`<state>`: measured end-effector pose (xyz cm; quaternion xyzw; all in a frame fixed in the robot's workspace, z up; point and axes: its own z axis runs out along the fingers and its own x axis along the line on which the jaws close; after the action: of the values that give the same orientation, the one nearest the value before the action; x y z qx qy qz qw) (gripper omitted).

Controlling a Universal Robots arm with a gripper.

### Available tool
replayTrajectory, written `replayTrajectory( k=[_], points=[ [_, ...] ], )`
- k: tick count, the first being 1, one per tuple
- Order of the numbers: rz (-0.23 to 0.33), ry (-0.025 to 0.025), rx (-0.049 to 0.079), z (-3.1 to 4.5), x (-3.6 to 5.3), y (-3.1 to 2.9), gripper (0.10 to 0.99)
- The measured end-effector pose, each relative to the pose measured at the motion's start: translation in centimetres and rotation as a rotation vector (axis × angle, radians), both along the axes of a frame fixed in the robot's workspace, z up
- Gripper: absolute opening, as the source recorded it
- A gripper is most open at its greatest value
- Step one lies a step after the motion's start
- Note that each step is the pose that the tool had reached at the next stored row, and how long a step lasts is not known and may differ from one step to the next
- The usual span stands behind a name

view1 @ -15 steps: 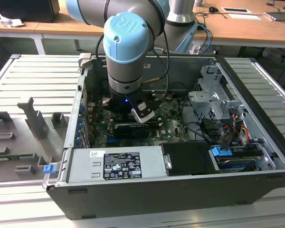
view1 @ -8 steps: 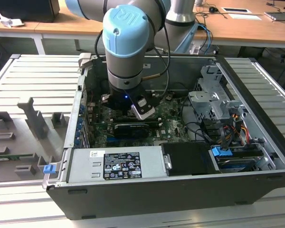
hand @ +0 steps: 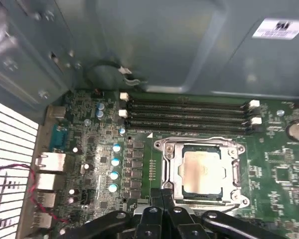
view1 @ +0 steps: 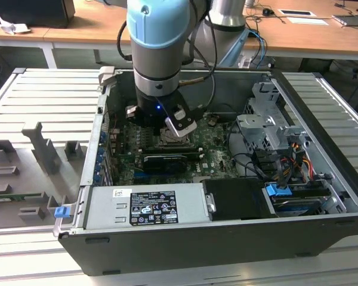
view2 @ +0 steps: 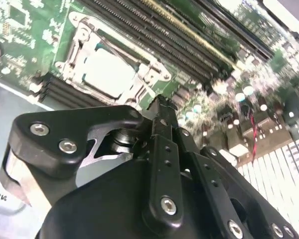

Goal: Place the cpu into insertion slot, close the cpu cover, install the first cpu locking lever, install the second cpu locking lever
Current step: 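Install the second cpu locking lever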

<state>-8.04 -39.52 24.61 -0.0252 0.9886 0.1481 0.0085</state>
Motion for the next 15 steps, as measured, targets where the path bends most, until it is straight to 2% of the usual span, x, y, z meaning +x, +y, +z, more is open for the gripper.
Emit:
replayTrajectory(
  k=[2,6,8,10,12,13,15],
  points=[
    [0.0,0.0,0.0,0.9,0.0,0.03,0.106],
    [0.0,0.0,0.0,2.11,0.0,0.04,0.106],
    [0.0,0.0,0.0,2.23,0.06,0.05,0.106],
    [0.0,0.0,0.002,2.25,0.56,0.04,0.106],
    [0.0,0.0002,0.01,2.25,1.47,0.05,0.106],
    [0.0,0.0002,0.011,2.24,2.09,0.05,0.106],
    [0.0,0.0006,0.012,2.22,2.74,0.05,0.106]
  ],
)
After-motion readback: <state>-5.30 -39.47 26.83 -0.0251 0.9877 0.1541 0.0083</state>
